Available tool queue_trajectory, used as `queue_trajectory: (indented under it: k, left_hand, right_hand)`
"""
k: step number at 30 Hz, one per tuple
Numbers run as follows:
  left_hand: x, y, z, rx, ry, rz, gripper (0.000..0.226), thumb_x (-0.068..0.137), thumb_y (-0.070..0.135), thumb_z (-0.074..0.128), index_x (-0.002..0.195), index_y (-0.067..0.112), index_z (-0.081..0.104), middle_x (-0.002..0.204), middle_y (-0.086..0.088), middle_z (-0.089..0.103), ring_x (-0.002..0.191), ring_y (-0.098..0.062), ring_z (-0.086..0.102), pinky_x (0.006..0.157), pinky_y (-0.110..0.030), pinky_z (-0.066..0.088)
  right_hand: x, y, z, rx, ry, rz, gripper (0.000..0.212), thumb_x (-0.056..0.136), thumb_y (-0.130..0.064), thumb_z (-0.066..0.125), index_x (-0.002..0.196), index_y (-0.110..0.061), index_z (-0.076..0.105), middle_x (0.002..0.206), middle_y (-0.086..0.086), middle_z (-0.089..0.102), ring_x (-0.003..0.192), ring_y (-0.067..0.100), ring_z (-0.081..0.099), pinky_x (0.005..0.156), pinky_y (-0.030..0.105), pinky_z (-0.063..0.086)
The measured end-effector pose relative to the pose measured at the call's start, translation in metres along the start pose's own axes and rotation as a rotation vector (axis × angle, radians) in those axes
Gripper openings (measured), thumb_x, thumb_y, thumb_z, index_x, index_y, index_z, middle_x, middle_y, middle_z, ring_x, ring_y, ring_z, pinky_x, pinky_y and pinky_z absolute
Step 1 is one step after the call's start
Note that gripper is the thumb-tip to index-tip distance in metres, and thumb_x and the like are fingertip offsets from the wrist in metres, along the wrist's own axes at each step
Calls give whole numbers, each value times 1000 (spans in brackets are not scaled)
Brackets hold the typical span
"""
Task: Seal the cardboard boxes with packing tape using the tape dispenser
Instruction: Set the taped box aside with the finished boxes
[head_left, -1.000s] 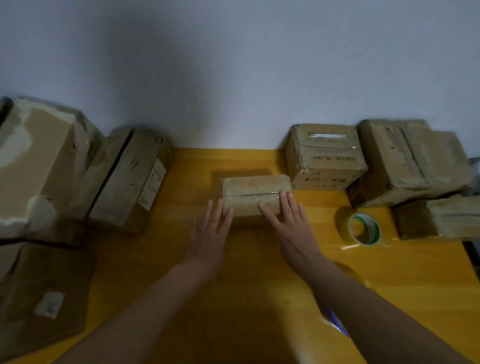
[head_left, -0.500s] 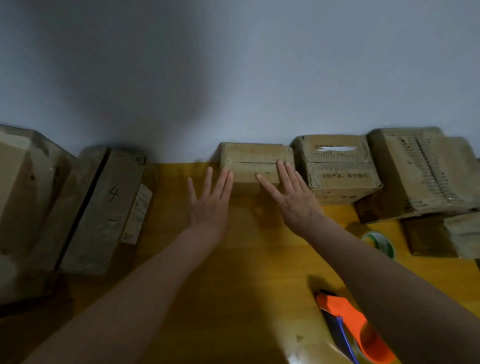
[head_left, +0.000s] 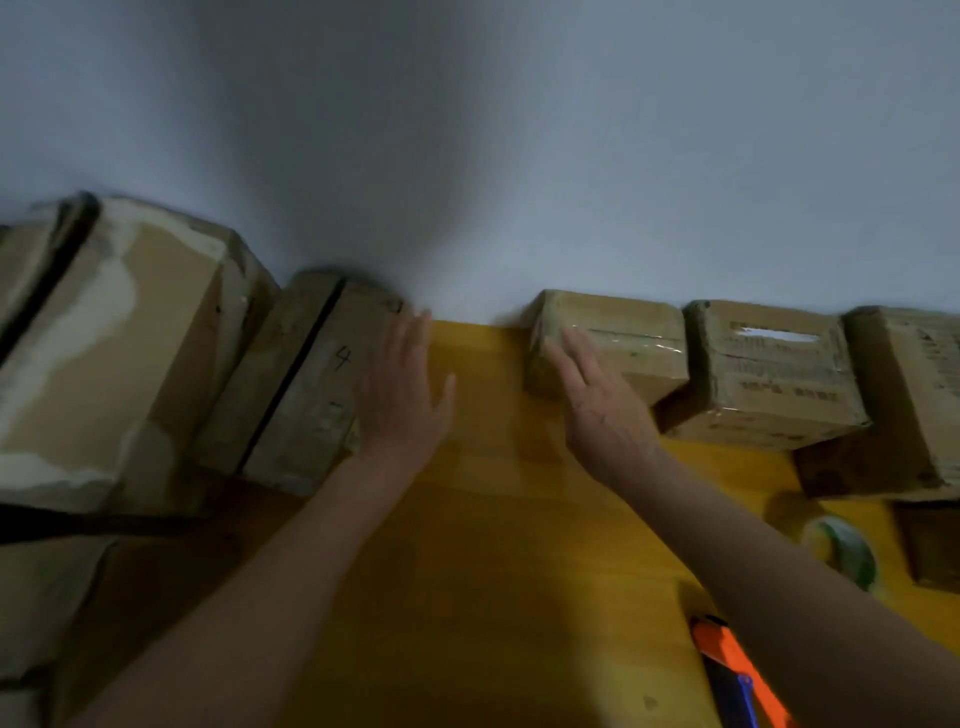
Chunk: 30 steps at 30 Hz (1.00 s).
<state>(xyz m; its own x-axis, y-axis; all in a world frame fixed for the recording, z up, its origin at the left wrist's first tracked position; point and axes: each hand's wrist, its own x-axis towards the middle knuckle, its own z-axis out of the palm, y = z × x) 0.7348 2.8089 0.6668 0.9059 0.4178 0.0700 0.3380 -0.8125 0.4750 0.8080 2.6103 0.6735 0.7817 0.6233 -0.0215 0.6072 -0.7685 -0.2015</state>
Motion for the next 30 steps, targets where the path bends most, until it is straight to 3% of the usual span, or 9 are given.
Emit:
queue_trajectory:
  k: [3, 6, 9, 14, 17, 21, 24, 28, 30]
  left_hand:
    - [-10, -57, -37, 9, 114, -320, 66, 100, 33, 47, 154, 12, 16, 161, -10, 13, 148, -27, 10, 120, -47, 14]
    - [-17, -101, -54, -59, -7, -561, 66, 101, 35, 45, 154, 13, 14, 160, -10, 15, 146, -30, 13, 118, -47, 21]
    - [-22, -132, -53, 42, -156, -609, 68, 100, 43, 43, 155, 16, 13, 160, -13, 16, 145, -35, 15, 117, -49, 21]
    - [-21, -133, -50, 130, -267, -607, 62, 94, 56, 44, 150, 39, 22, 157, -12, 14, 140, -38, 17, 113, -51, 22]
    - [-33, -116, -44, 68, -285, -611, 74, 85, 62, 57, 148, 43, 23, 143, -14, 21, 129, -38, 28, 107, -49, 30]
    - [-73, -89, -27, -48, -355, -590, 97, 74, 65, 68, 148, 51, 8, 139, -9, 24, 126, -36, 34, 105, -46, 36]
    - [-113, -60, -12, -161, -412, -598, 111, 70, 65, 72, 149, 49, -4, 143, -8, 24, 128, -35, 37, 104, -45, 37]
    - [-179, -13, 4, -129, -478, -505, 114, 78, 63, 66, 151, 36, -17, 141, -9, 27, 120, -30, 45, 92, -38, 45]
    - [-214, 7, 9, -123, -524, -477, 115, 81, 60, 65, 150, 30, -23, 142, -10, 25, 120, -27, 44, 86, -32, 40]
  right_hand:
    - [12, -71, 17, 346, -214, -10, 67, 98, -13, 46, 154, -22, 10, 161, -2, 3, 146, 19, 15, 111, 33, 30]
    - [26, -127, 33, 688, -470, 84, 66, 102, -22, 43, 153, -25, 2, 161, -2, 1, 146, 23, 16, 114, 39, 26]
    - [32, -162, 48, 854, -557, 113, 70, 102, -24, 43, 152, -27, -6, 161, -1, 2, 145, 27, 19, 112, 41, 32]
    - [34, -178, 74, 828, -608, 83, 73, 101, -23, 45, 154, -24, -5, 161, 1, 2, 147, 24, 11, 118, 43, 22]
    - [25, -171, 82, 809, -581, 141, 73, 98, -30, 50, 153, -21, 4, 160, 3, 7, 146, 27, 13, 117, 47, 23]
    - [-7, -134, 77, 730, -491, 225, 68, 96, -29, 52, 152, -28, 13, 156, 5, 20, 141, 29, 24, 114, 49, 29]
    - [-47, -105, 65, 726, -483, 259, 65, 97, -27, 52, 150, -36, 17, 152, 5, 25, 138, 28, 31, 111, 47, 36]
    - [-112, -78, 51, 607, -457, 252, 67, 96, -22, 55, 150, -36, 20, 147, 5, 31, 132, 25, 37, 104, 34, 37]
    - [-139, -63, 48, 550, -473, 233, 69, 95, -21, 58, 150, -37, 20, 147, 5, 32, 132, 25, 37, 105, 34, 37]
